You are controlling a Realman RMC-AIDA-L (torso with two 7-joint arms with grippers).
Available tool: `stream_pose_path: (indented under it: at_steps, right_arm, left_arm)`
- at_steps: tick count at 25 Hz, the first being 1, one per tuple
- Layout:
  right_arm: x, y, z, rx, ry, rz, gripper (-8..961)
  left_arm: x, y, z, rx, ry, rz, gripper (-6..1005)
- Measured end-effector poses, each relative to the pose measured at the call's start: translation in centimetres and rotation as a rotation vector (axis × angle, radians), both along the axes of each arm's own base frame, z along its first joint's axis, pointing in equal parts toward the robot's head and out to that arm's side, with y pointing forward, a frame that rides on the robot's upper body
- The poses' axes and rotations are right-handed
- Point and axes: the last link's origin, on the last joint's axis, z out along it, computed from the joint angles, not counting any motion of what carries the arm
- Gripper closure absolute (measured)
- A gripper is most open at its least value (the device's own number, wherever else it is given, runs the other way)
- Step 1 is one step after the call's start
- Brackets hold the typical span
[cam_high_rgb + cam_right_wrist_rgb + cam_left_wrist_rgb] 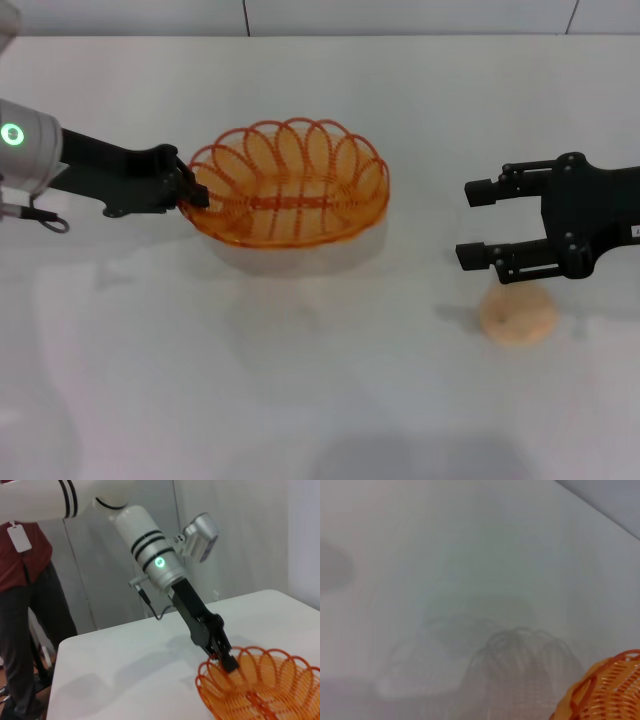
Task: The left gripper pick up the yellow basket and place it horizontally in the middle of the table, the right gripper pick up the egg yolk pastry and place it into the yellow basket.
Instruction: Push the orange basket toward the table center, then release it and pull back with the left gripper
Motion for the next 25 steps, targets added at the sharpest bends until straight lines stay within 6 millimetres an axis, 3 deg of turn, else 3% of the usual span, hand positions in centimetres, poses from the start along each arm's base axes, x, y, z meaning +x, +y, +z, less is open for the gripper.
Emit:
stream_pose_path:
  at_steps: [9, 16, 25]
  right_arm:
    - [-0.3, -0.3, 0.0, -0.024, -0.001, 0.022, 230]
    - [-0.5, -0.7, 0.0, -0.043, 0.007, 0.036, 230]
    - [-0.4, -0.8, -0.1, -0.046, 0.017, 0.035, 229]
  left_arm:
    - [1.1, 0.4, -2.4, -0.069, -0.004, 0.005, 916]
    - [1.8, 1.0, -2.4, -0.084, 0.034, -0.007, 916]
    - [1.0, 1.3, -2.6, -0.061, 0.063, 0.008, 917]
